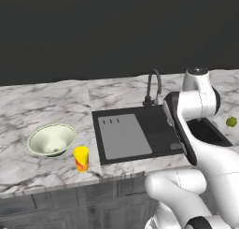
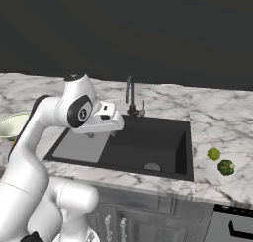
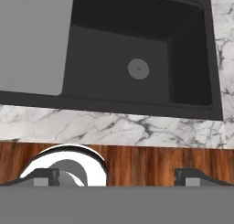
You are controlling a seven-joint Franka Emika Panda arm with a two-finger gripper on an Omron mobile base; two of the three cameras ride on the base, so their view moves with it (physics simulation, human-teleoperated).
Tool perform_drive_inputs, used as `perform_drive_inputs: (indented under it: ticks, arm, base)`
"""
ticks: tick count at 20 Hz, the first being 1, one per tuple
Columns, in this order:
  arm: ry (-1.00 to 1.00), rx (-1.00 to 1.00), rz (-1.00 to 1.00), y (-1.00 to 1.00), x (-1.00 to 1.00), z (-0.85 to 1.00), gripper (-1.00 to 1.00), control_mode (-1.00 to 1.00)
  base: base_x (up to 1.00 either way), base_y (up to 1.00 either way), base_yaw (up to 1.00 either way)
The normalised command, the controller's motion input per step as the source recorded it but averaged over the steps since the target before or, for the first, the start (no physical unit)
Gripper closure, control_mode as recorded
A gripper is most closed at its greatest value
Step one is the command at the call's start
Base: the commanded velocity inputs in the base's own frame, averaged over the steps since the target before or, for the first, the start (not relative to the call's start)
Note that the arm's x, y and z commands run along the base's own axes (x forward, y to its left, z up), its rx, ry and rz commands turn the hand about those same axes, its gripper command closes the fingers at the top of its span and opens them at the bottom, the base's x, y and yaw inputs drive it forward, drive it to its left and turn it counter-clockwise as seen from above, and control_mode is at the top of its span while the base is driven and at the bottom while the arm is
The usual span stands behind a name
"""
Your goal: Remove the broccoli and broccoli from the sink. Then move the bowl and cup from the counter to the sink for washing.
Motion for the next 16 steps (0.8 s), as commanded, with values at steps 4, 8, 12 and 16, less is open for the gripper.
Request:
perform_drive_inputs:
  ticks: [4,8,12,16]
  arm:
    - [-0.01,0.01,0.00,0.37,-0.07,0.07,-1.00,-1.00]
    - [0.00,0.06,0.00,0.36,-0.07,0.06,-1.00,-1.00]
    - [-0.01,0.11,0.00,0.36,-0.07,0.07,-1.00,-1.00]
    - [-0.03,0.14,0.00,0.37,-0.09,0.08,-1.00,-1.00]
  base:
    - [0.00,0.00,0.00]
    - [0.00,0.00,0.00]
    - [0.00,0.00,0.00]
    - [0.00,0.00,0.00]
